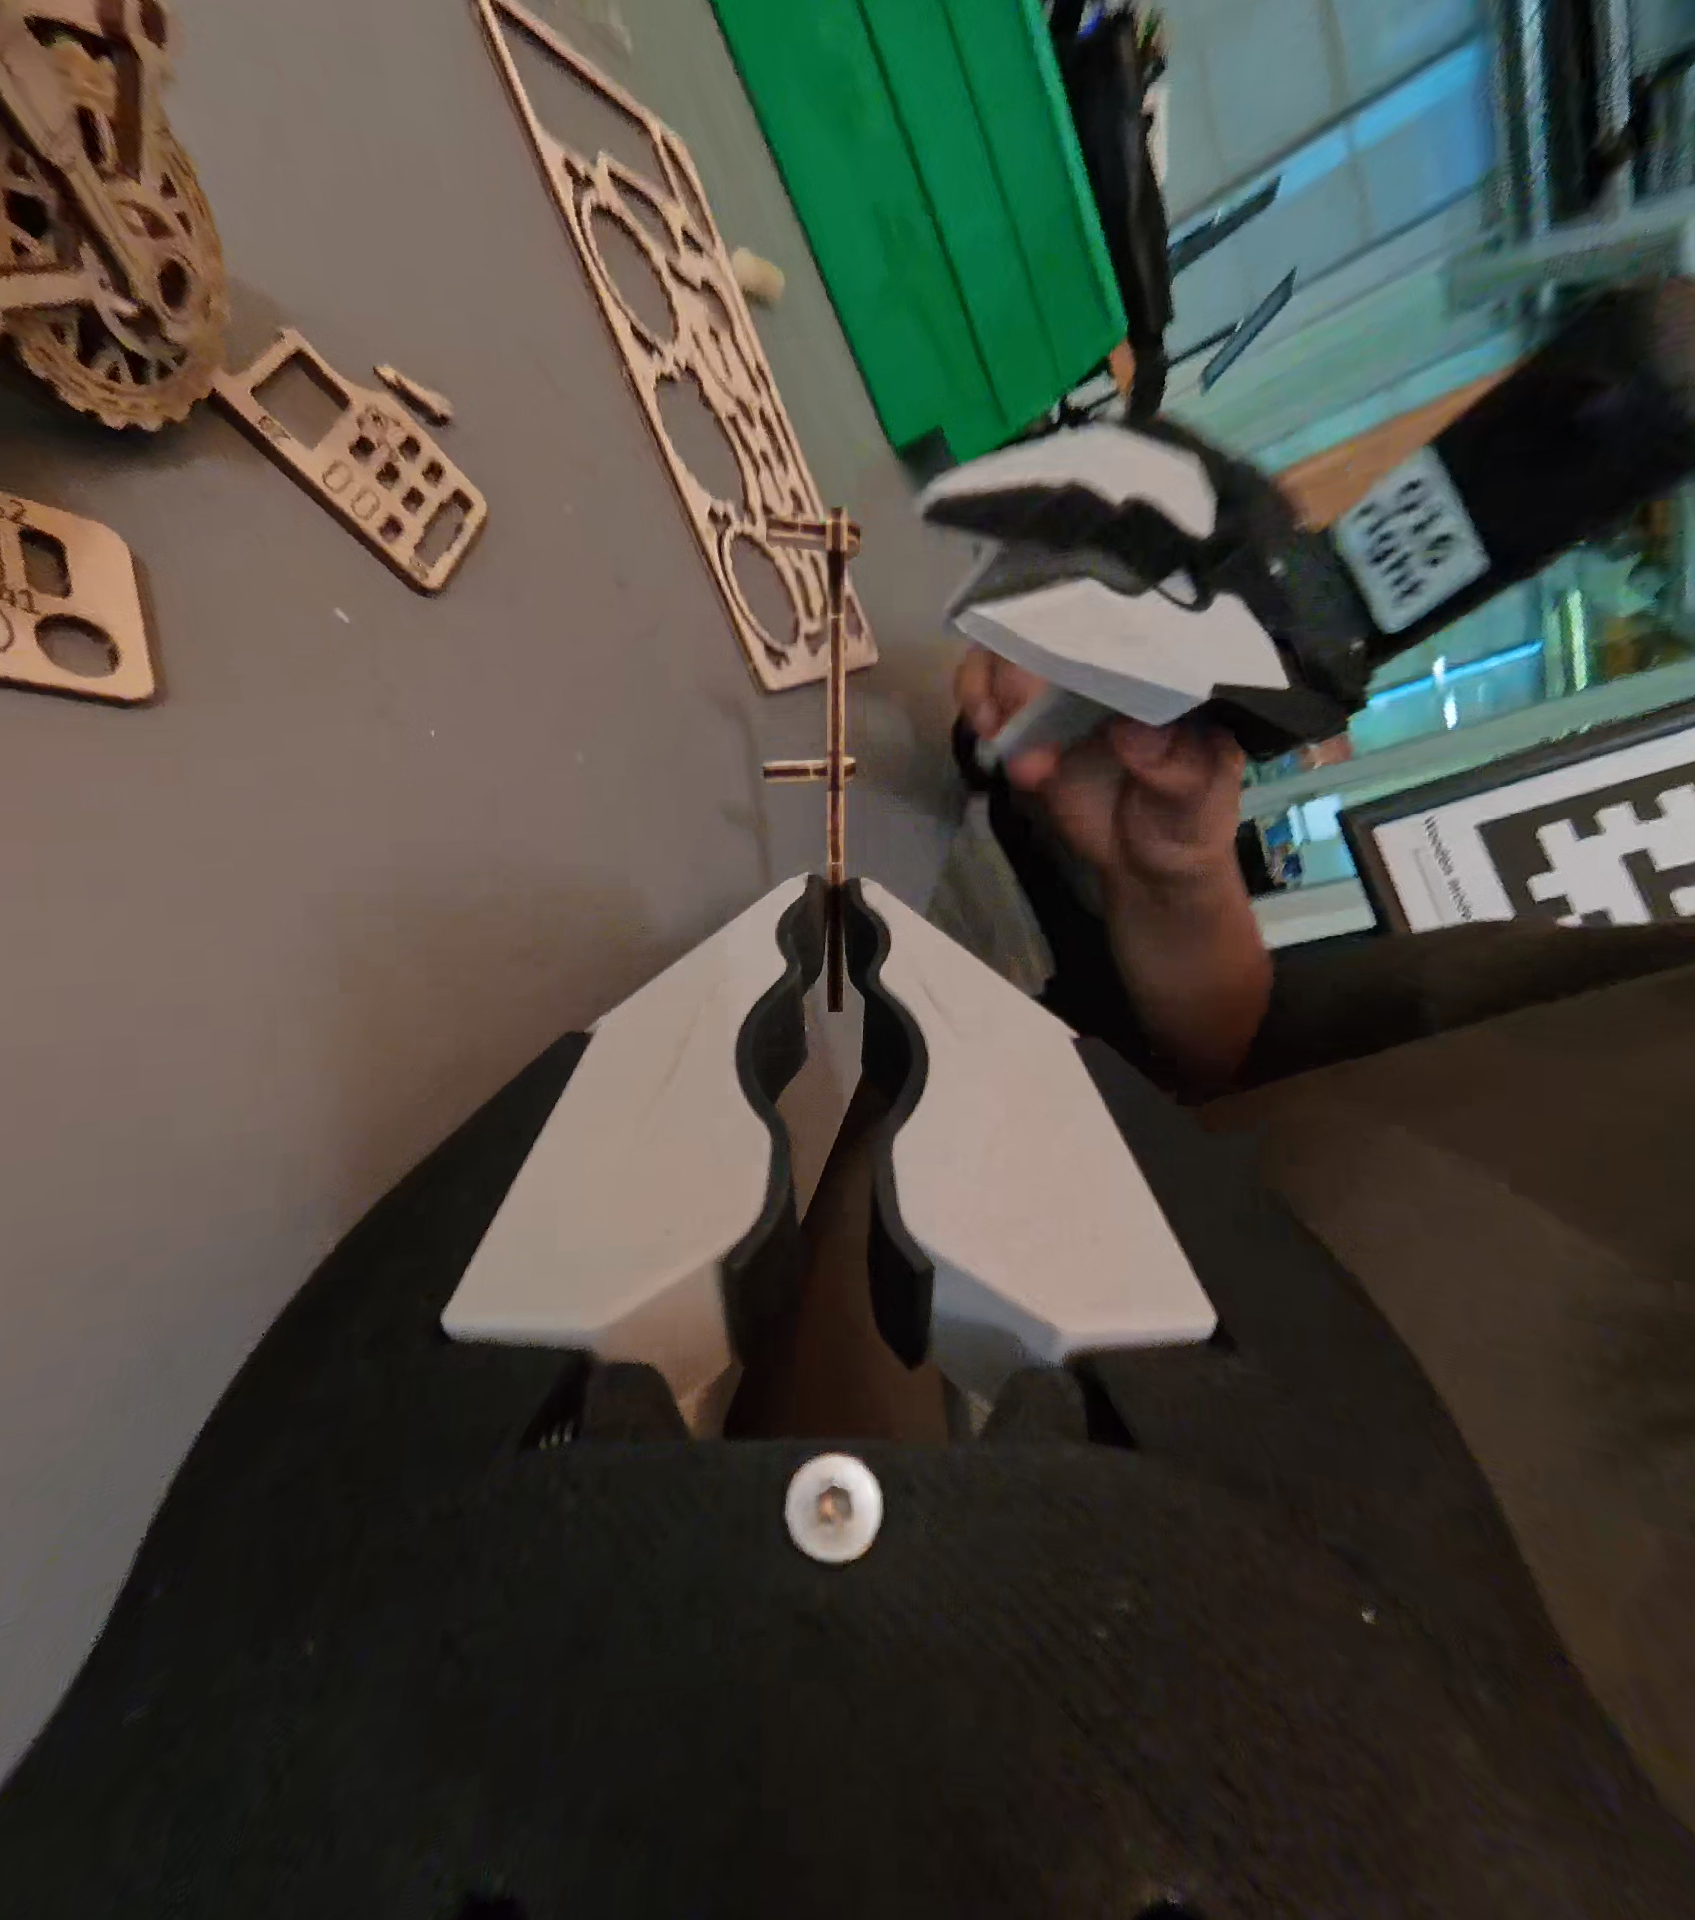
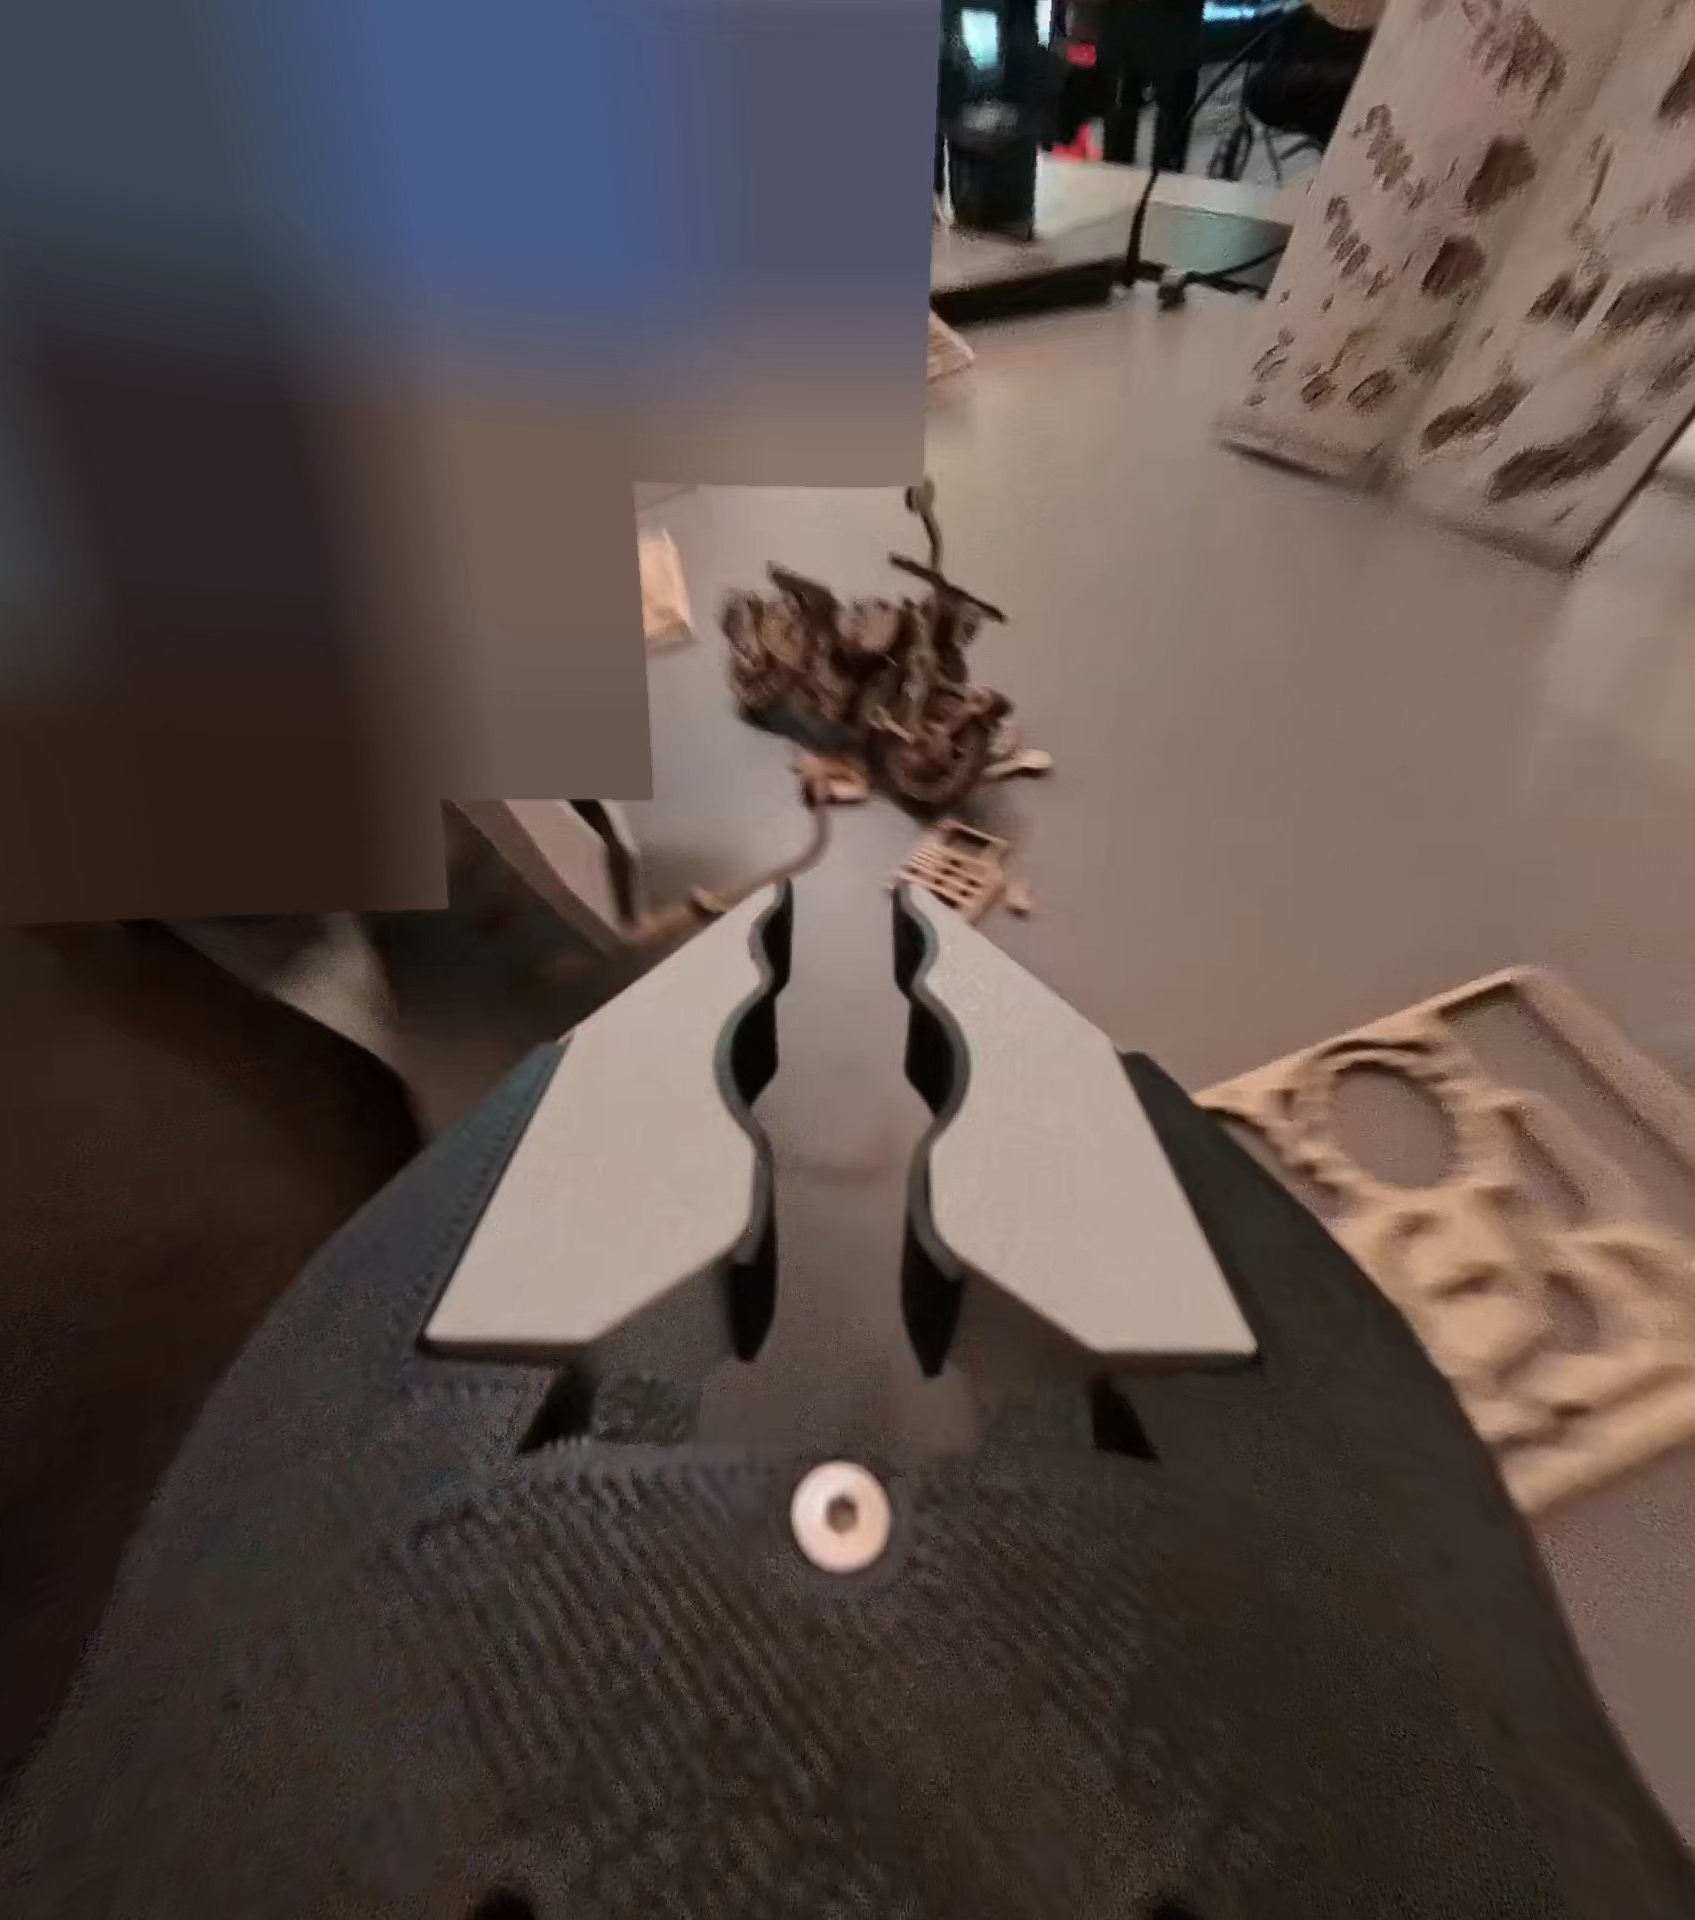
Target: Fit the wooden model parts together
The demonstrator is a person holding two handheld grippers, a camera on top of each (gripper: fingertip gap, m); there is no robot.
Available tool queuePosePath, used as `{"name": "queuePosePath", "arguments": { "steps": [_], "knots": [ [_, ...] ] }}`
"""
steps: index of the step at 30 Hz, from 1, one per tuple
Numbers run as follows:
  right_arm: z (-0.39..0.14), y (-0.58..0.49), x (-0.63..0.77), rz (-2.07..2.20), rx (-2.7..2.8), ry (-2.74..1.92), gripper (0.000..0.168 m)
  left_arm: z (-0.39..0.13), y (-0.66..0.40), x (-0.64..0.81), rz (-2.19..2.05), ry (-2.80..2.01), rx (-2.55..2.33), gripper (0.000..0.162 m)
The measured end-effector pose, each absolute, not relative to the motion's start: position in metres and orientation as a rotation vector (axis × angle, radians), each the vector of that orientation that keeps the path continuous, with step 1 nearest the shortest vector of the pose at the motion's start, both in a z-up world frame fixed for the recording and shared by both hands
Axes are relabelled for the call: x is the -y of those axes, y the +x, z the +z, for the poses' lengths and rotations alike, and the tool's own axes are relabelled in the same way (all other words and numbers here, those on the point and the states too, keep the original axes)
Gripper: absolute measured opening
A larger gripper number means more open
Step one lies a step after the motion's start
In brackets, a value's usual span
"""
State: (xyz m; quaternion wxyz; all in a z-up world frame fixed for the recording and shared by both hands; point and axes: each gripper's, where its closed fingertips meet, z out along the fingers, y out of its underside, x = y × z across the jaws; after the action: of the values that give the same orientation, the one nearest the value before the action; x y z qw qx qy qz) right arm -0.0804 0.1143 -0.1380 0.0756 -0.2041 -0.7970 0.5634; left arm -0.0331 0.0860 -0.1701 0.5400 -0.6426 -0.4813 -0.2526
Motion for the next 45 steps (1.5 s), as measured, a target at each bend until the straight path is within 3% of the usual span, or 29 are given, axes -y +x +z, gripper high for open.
{"name": "queuePosePath", "arguments": {
  "steps": [4, 7, 10, 16, 23, 37, 40, 45],
  "knots": [
    [-0.16, -0.097, -0.127, 1.003, 2.334, -0.047, 0.018, -0.177, -0.03, -0.084, -0.572, -1.606, 1.147, 0.0],
    [-0.169, -0.097, -0.119, 0.647, 2.183, 0.382, 0.006, -0.183, -0.031, -0.078, -0.559, -1.628, 1.173, 0.0],
    [-0.175, -0.089, -0.1, 0.531, 2.074, 0.659, 0.002, -0.187, -0.033, -0.07, -0.544, -1.644, 1.204, 0.0],
    [-0.175, -0.067, -0.075, 0.534, 2.055, 0.867, 0.014, -0.191, -0.031, -0.066, -0.539, -1.683, 1.214, 0.0],
    [-0.191, -0.061, -0.076, 0.42, 2.104, 0.931, 0.026, -0.192, -0.028, -0.065, -0.548, -1.706, 1.205, 0.0],
    [-0.192, -0.058, -0.069, 0.417, 2.063, 0.933, 0.003, -0.186, -0.025, -0.065, -0.597, -1.675, 1.184, 0.0],
    [-0.189, -0.066, -0.069, 0.405, 2.039, 0.892, 0.001, -0.183, -0.031, -0.056, -0.574, -1.657, 1.212, 0.017],
    [-0.184, -0.081, -0.066, 0.406, 2.016, 0.797, 0.001, -0.172, -0.045, -0.033, -0.482, -1.597, 1.238, 0.028]
  ]
}}
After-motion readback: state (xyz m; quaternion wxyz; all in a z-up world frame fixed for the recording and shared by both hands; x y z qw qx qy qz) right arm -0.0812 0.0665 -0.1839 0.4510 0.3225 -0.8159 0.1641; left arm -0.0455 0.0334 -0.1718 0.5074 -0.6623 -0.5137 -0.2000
